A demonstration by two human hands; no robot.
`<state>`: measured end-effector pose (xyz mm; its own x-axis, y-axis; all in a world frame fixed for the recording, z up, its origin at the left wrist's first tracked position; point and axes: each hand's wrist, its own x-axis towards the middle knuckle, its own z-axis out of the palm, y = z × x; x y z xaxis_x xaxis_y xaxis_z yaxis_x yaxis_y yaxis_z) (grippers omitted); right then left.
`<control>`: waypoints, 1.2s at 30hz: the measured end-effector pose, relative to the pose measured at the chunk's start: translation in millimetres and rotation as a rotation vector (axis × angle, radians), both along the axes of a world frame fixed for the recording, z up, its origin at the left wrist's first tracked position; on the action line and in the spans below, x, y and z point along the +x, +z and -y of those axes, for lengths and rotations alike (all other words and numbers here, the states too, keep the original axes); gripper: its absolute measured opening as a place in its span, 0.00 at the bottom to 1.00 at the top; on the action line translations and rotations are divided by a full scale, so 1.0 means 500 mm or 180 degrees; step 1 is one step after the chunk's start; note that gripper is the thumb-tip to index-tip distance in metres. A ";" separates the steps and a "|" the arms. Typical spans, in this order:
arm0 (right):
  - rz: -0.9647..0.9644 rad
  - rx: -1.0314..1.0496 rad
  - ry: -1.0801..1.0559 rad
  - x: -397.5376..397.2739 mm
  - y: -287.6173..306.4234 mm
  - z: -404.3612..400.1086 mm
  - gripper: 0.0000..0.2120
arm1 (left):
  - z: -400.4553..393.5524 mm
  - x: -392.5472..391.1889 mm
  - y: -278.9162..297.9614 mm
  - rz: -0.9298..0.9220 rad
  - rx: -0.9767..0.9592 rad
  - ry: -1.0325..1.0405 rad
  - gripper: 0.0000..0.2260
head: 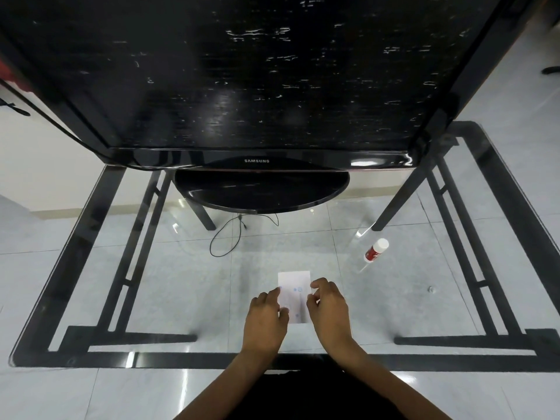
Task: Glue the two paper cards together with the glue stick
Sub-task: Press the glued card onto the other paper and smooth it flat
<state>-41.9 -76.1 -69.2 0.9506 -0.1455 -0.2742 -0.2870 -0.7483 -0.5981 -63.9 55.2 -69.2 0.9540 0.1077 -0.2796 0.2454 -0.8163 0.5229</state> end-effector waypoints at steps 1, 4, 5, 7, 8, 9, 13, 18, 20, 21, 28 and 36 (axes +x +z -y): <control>-0.0018 -0.0050 0.0008 0.002 -0.001 0.001 0.11 | 0.000 0.000 -0.001 -0.0001 0.0016 -0.0017 0.19; -0.0055 -0.0356 0.0050 0.014 -0.005 0.002 0.08 | 0.000 0.000 -0.001 -0.0036 0.0088 -0.0096 0.20; -0.0051 -0.0470 0.0063 0.021 -0.005 0.002 0.07 | 0.000 0.000 -0.002 -0.0040 0.0103 -0.0118 0.20; -0.0093 -0.0597 0.0020 0.038 -0.004 0.002 0.07 | -0.001 0.001 -0.003 -0.0051 0.0167 -0.0178 0.20; -0.0151 -0.0627 -0.0021 0.048 -0.004 0.002 0.07 | -0.002 0.002 -0.003 -0.0067 0.0230 -0.0229 0.20; -0.0234 -0.0635 -0.0066 0.058 -0.003 0.002 0.08 | -0.002 0.003 -0.003 -0.0082 0.0287 -0.0285 0.20; -0.0597 -0.0530 -0.0125 0.098 0.000 0.006 0.09 | -0.002 0.005 -0.004 -0.0103 0.0362 -0.0397 0.20; -0.0395 -0.0588 0.0126 0.093 0.001 0.011 0.07 | 0.001 0.006 -0.005 -0.0085 0.0362 -0.0343 0.20; -0.0084 -0.0581 0.0301 0.081 -0.001 0.011 0.08 | 0.003 0.006 -0.004 -0.0042 0.0328 -0.0341 0.21; 0.0033 -0.0576 0.0389 0.077 -0.001 0.011 0.09 | 0.003 0.006 -0.003 -0.0019 0.0323 -0.0362 0.22; 0.0146 -0.0732 0.0846 0.070 -0.006 0.017 0.14 | 0.000 0.014 -0.001 -0.0071 0.0396 -0.0545 0.25; 0.0160 -0.0998 0.1077 0.071 -0.013 0.026 0.18 | -0.017 0.050 0.005 -0.0340 -0.0026 -0.0512 0.30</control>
<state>-6.7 -89.2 -75.7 0.9699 0.1066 -0.2188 0.0280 -0.9419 -0.3348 -39.1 63.7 -66.5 0.9236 -0.0463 -0.3805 0.1667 -0.8454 0.5075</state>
